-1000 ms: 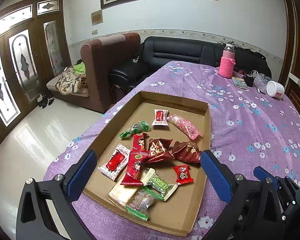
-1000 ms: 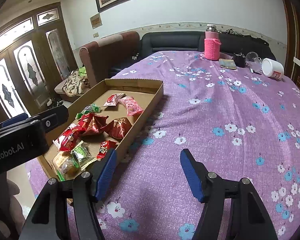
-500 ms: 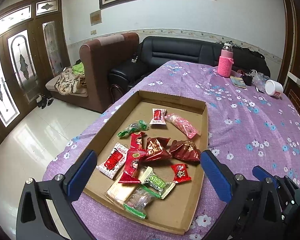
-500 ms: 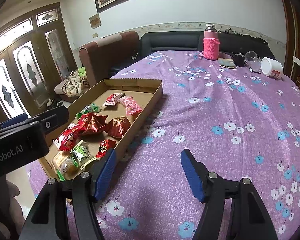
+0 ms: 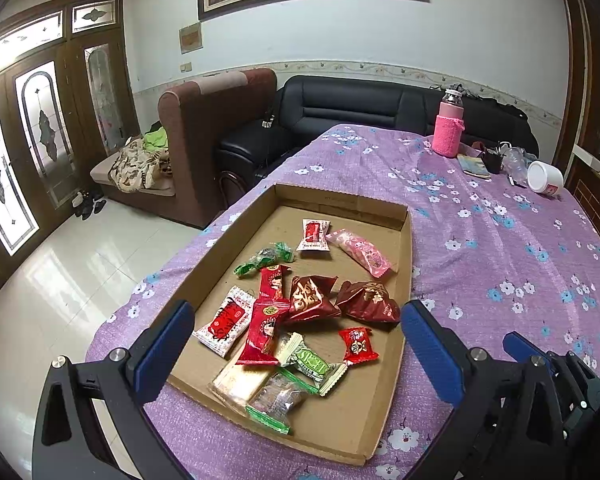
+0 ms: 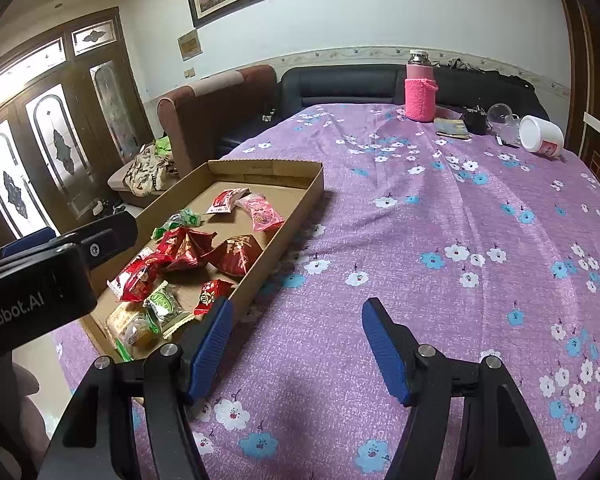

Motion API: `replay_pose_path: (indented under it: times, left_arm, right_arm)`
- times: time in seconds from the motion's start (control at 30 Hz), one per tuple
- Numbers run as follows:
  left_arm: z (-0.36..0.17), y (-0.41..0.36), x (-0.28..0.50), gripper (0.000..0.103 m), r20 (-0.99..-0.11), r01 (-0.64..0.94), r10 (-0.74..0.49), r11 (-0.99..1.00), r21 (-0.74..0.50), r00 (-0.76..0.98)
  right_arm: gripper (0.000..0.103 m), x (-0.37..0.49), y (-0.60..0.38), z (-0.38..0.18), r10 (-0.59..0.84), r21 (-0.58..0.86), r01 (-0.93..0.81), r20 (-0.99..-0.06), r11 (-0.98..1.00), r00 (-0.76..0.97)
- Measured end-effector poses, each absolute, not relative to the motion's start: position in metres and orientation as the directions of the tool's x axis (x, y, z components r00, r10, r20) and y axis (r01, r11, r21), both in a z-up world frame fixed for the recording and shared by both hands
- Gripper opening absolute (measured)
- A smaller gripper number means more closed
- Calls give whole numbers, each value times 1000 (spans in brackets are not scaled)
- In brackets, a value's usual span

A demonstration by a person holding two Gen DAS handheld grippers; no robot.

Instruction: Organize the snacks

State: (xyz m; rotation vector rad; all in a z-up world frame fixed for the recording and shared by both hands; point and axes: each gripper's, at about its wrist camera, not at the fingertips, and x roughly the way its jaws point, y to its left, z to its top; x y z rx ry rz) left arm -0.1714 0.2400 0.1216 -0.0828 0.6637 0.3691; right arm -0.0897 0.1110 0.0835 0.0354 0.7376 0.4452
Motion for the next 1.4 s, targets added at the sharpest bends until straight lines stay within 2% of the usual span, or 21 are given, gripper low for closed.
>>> replay_pose_path:
  times: [1.4]
  left_arm:
    - [131,235,-181,103,-604,-355,305,934,40,736]
  right_arm:
    - [75,-103,115,90,400,168,-386,-630,907,666]
